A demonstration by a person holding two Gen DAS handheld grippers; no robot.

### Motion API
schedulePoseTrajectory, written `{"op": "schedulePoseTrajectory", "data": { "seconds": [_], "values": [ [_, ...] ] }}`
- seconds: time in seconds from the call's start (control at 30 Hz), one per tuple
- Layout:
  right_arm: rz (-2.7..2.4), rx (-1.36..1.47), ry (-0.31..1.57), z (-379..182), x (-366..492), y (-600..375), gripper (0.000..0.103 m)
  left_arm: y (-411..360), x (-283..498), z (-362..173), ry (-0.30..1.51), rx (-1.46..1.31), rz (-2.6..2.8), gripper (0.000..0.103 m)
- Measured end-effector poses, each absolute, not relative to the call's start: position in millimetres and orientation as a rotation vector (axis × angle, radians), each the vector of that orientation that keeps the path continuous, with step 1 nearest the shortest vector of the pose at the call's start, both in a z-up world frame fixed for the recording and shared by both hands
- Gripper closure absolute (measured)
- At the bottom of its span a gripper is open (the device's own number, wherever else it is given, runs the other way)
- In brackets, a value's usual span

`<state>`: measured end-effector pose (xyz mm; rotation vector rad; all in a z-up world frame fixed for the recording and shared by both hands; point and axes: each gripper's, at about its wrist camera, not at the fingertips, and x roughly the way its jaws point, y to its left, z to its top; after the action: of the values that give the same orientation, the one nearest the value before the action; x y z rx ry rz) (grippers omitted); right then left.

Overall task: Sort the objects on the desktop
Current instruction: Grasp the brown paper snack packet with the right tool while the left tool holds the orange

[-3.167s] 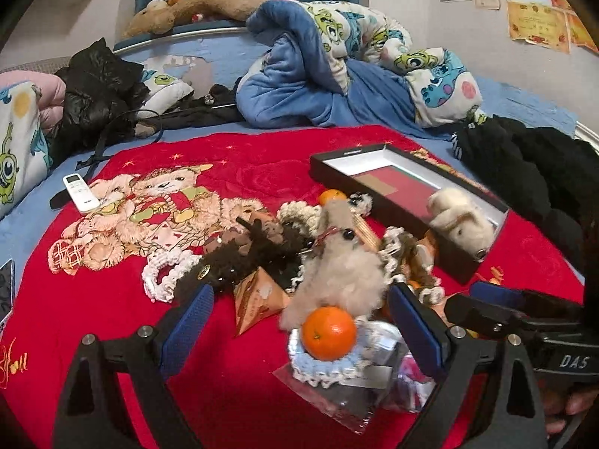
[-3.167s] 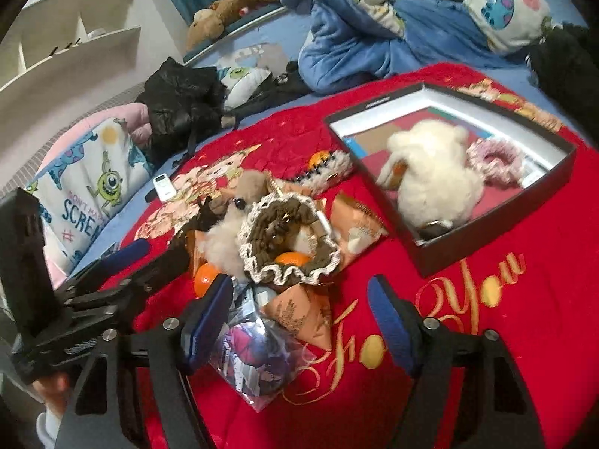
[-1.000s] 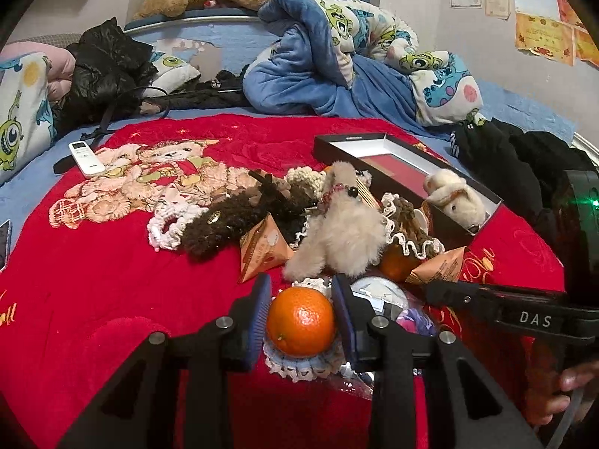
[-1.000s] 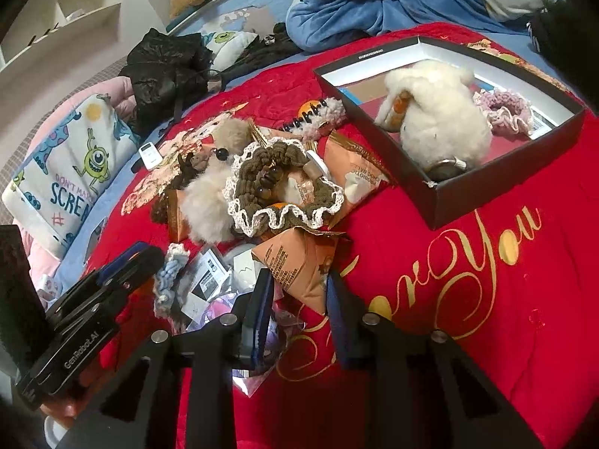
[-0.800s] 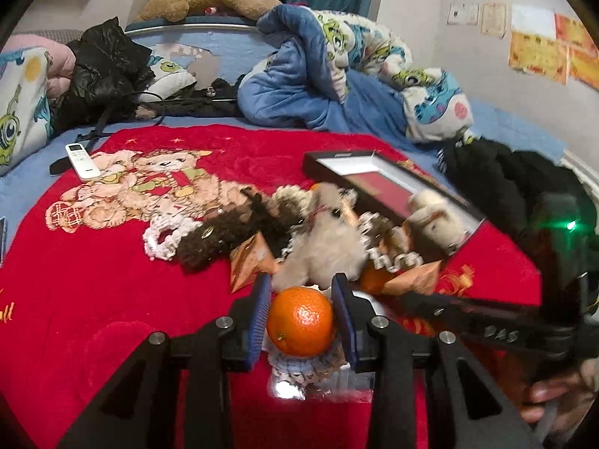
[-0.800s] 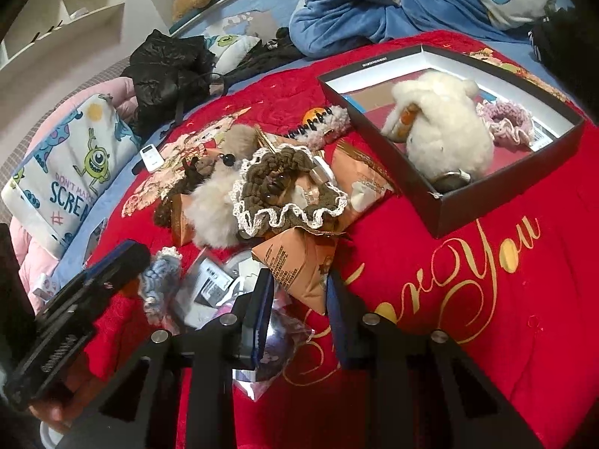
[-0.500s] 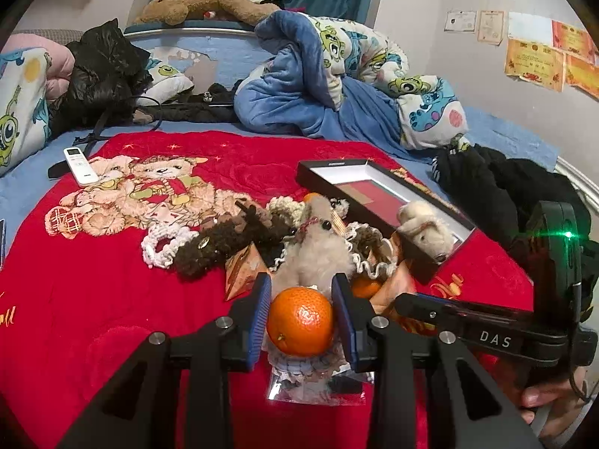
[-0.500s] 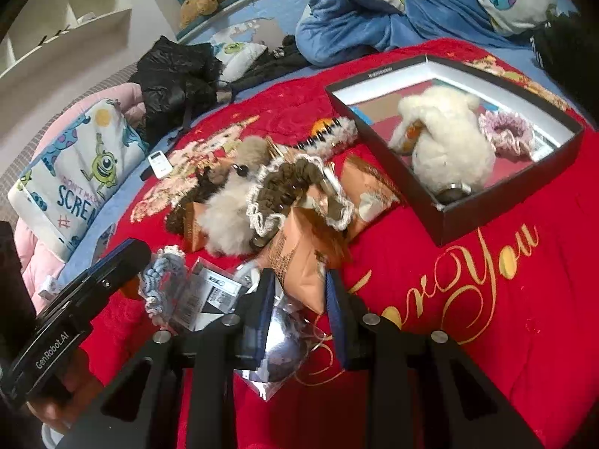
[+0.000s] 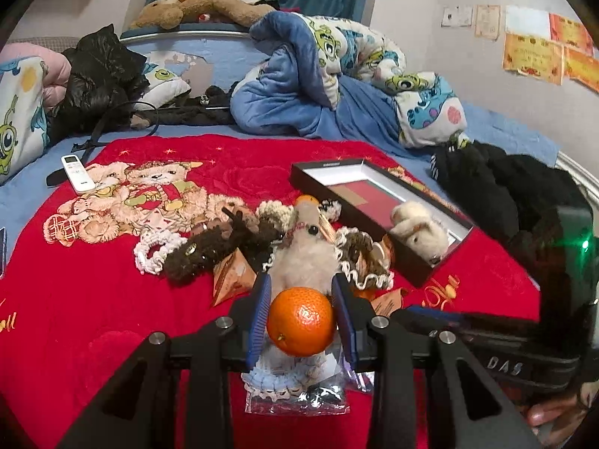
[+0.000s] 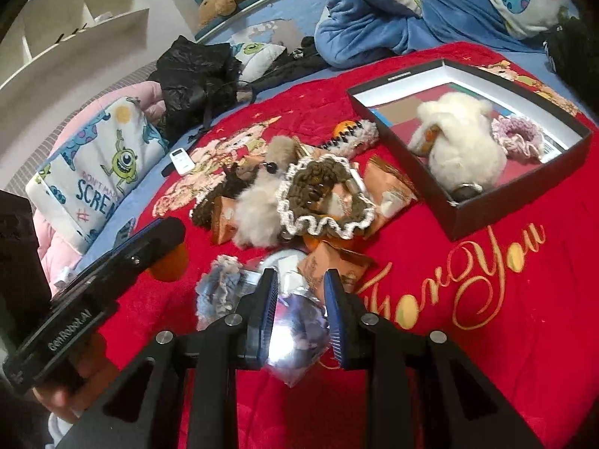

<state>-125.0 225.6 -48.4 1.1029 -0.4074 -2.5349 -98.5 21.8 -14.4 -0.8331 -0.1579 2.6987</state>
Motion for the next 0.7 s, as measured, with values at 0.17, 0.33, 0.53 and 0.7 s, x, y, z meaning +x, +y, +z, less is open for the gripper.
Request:
{"op": "schedulePoseTrajectory", "data": {
  "seconds": [0.17,0.33,0.53,0.7],
  "values": [
    [-2.544,1.110,-0.442,-48,-128,237,0.077,24,-97,-20,-0.148,-0.854,2.693,0.068],
    [-2.509,1.139,-0.482,-55,-133,239,0.077,27,-97,-20,-0.162,-0.859,2.682,0.068],
    [-2.528,1.144,-0.423,-61,-135,229,0.077,32,-96,-22,-0.156,-0.873,2.660,0.068],
    [-2.542,1.132,-0.453,-64,-141,229,0.077,30,-93,-22,-0.184,-0.884,2.642,0.068]
  ]
}}
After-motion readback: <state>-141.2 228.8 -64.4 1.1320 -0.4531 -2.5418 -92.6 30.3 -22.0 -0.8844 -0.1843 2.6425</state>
